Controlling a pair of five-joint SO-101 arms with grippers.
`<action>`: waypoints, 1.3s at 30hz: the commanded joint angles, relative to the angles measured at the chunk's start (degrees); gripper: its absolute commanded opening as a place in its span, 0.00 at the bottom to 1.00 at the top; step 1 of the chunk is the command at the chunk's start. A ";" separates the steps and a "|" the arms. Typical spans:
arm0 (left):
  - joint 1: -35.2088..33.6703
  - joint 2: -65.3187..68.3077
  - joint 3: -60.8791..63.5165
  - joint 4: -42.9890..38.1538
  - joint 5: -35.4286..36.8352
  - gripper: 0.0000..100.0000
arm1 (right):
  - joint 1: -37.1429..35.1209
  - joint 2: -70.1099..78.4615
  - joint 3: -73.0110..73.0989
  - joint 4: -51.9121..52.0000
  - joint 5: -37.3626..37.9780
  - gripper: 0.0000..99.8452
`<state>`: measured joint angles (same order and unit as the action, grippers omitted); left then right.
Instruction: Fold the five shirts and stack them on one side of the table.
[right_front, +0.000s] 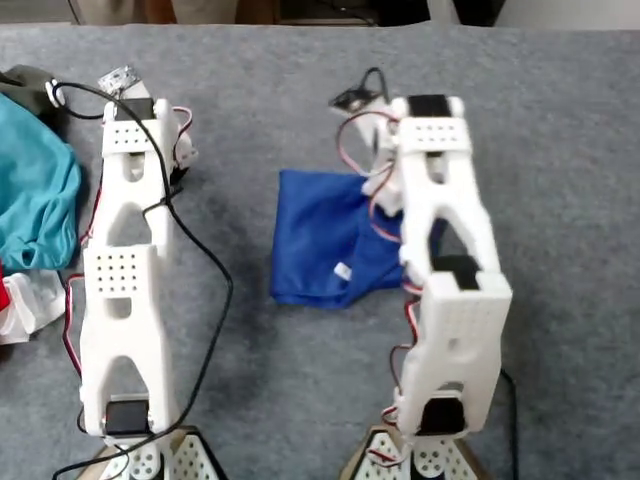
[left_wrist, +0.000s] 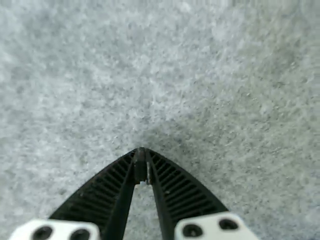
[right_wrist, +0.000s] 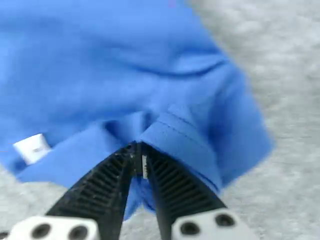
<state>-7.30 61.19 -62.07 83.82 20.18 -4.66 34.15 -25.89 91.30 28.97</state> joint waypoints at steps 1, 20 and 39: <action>0.62 -0.75 -2.64 -0.88 0.18 0.02 | 3.47 1.98 -9.19 0.00 2.29 0.01; 0.70 -0.75 -2.64 -0.97 0.18 0.02 | 13.67 14.11 -33.45 4.31 8.35 0.01; 0.70 -0.75 -2.64 -0.97 0.18 0.02 | -9.19 15.43 -32.40 8.70 6.24 0.01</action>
<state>-7.12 61.19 -62.07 83.65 20.18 -12.13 49.10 -58.42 100.79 35.91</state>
